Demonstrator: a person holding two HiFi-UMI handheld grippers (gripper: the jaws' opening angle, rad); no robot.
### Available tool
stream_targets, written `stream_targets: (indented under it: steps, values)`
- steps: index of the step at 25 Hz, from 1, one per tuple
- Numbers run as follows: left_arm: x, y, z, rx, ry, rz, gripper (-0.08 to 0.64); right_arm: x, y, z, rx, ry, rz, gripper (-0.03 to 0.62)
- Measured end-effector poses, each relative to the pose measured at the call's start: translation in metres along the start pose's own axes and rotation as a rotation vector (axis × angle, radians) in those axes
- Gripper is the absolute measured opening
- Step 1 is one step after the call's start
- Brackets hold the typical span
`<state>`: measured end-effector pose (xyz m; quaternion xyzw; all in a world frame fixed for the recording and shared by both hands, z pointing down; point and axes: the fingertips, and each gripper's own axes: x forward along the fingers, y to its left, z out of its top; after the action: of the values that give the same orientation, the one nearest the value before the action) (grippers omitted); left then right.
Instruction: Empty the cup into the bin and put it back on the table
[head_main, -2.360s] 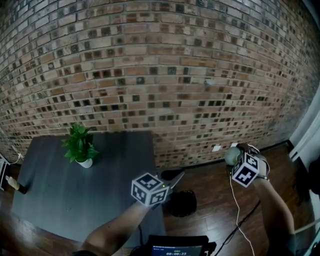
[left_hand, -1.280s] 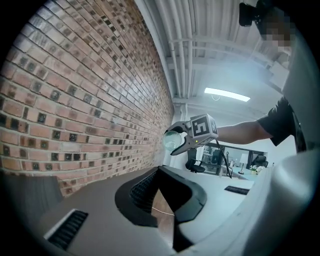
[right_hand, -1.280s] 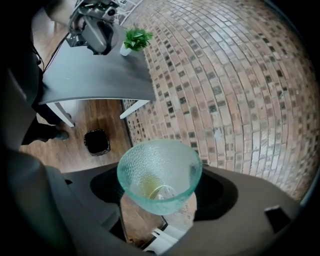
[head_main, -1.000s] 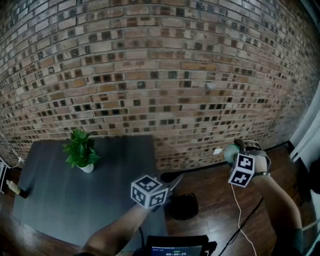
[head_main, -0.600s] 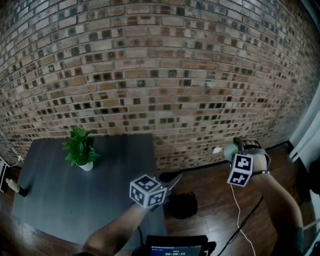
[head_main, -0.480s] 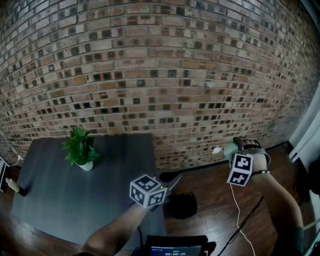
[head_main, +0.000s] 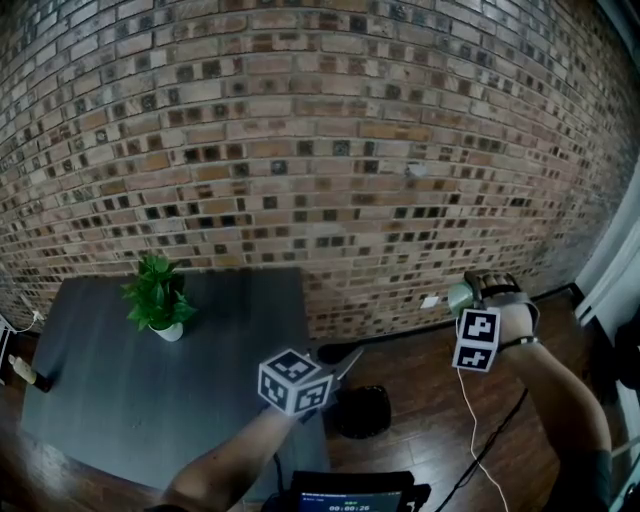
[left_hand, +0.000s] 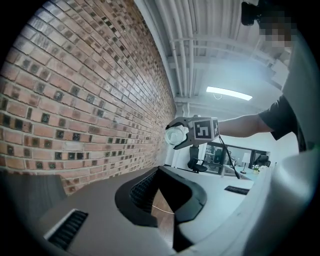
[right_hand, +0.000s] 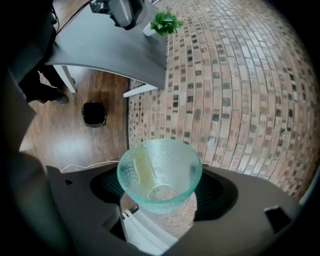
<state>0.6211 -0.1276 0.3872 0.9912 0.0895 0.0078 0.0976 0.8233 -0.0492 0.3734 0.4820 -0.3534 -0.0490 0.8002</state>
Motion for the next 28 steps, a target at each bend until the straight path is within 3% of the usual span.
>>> stream_targets:
  steps: [13,22,28]
  values:
    - [-0.003,0.001,0.000,-0.002,-0.004,0.004,-0.009,-0.003,-0.007,0.007,-0.071,0.004,-0.025,0.396]
    - [-0.008,-0.001,0.003,0.006,-0.012,0.014,-0.009,-0.010,-0.015,0.012,-0.184,0.028,-0.097,0.396]
    - [-0.013,-0.004,0.003,0.012,-0.004,0.013,-0.009,-0.012,-0.016,0.016,-0.161,0.021,-0.115,0.396]
